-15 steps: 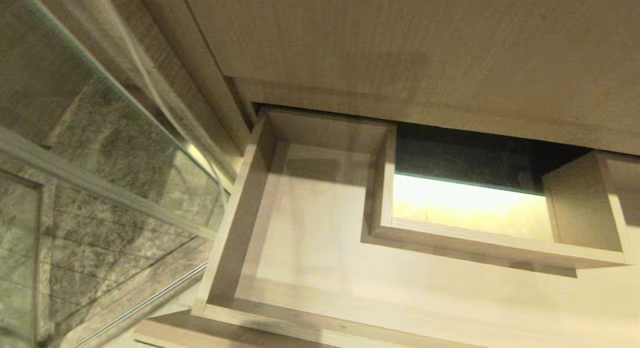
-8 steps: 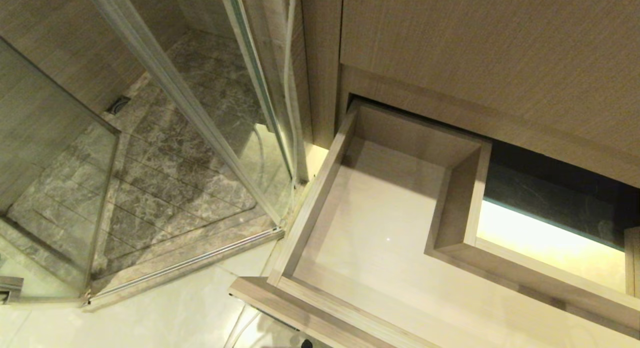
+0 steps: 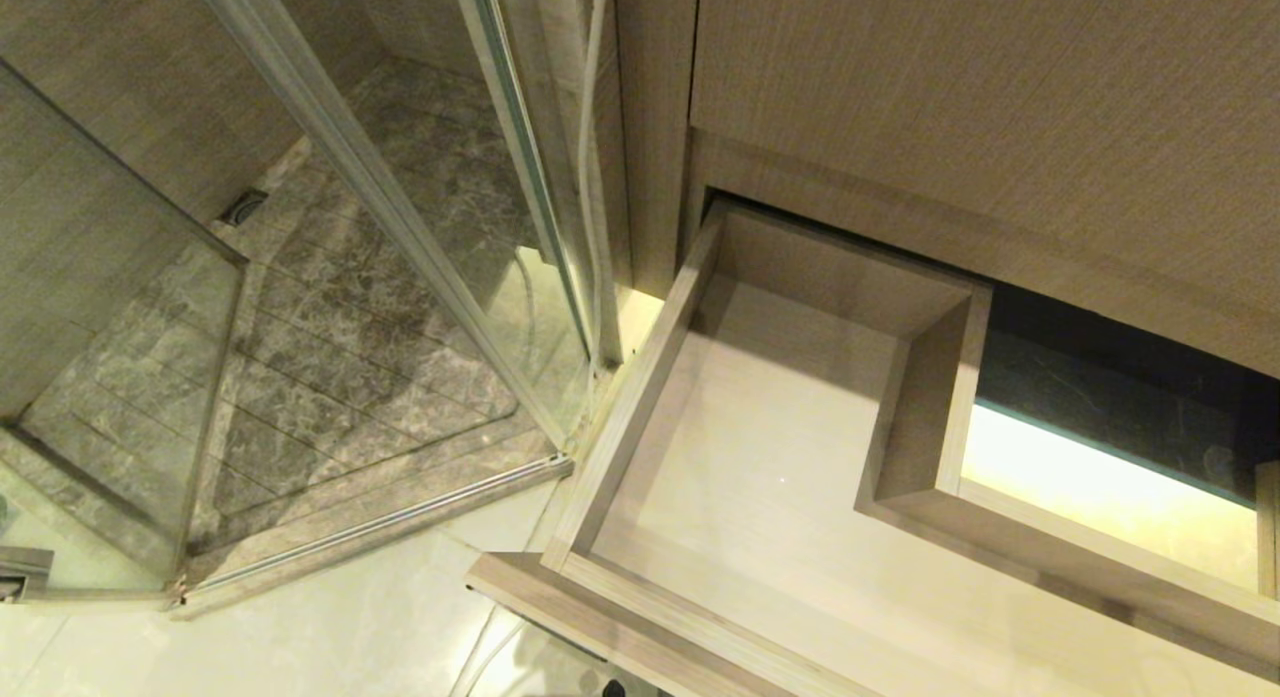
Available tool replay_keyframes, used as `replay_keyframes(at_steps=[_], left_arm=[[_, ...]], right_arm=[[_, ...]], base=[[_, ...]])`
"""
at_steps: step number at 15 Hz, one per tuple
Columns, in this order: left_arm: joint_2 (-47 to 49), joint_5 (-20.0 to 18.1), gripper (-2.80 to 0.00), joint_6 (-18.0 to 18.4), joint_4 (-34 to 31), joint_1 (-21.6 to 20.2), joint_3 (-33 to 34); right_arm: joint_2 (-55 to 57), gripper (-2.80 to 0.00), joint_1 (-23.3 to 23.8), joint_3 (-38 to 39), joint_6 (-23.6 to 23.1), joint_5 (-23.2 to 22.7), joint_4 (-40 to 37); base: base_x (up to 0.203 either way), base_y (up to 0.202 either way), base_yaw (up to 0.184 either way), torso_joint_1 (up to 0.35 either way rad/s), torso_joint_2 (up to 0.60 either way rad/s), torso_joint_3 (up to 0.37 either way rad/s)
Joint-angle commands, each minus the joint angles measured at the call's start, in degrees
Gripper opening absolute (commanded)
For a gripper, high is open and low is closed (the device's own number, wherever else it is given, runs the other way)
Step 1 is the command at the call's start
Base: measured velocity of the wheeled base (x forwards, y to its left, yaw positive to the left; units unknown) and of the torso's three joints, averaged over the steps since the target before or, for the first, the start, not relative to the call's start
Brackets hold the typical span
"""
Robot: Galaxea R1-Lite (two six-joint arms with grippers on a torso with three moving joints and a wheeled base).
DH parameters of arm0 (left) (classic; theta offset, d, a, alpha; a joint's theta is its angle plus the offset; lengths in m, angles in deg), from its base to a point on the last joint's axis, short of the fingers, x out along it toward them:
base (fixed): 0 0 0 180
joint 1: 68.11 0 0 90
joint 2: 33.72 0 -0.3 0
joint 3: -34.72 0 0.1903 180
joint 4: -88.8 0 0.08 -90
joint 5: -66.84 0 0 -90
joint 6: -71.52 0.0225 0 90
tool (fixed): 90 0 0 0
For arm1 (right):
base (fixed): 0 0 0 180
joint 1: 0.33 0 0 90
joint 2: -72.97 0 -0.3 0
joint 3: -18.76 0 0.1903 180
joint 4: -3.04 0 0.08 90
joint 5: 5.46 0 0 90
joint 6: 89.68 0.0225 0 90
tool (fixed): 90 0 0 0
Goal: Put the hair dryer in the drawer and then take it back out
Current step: Pick up the hairdryer
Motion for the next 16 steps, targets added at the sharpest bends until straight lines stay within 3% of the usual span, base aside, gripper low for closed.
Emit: replay_keyframes(at_steps=[1,16], left_arm=[[0.09,0.01,-2.80,0.19,0.09,-0.01,0.01],[0.09,0.01,-2.80,0.41,0.09,-0.01,0.01]], right_arm=[[0.07,-2.80,-0.02,-0.01,-0.42,-0.07,-0.11],[0.07,-2.80,-0.02,-0.01,-1.91,-0.25,-0.29]], base=[[0.000,0.000,0.000,0.000,0.00,0.000],[0.000,0.000,0.000,0.000,0.00,0.000]])
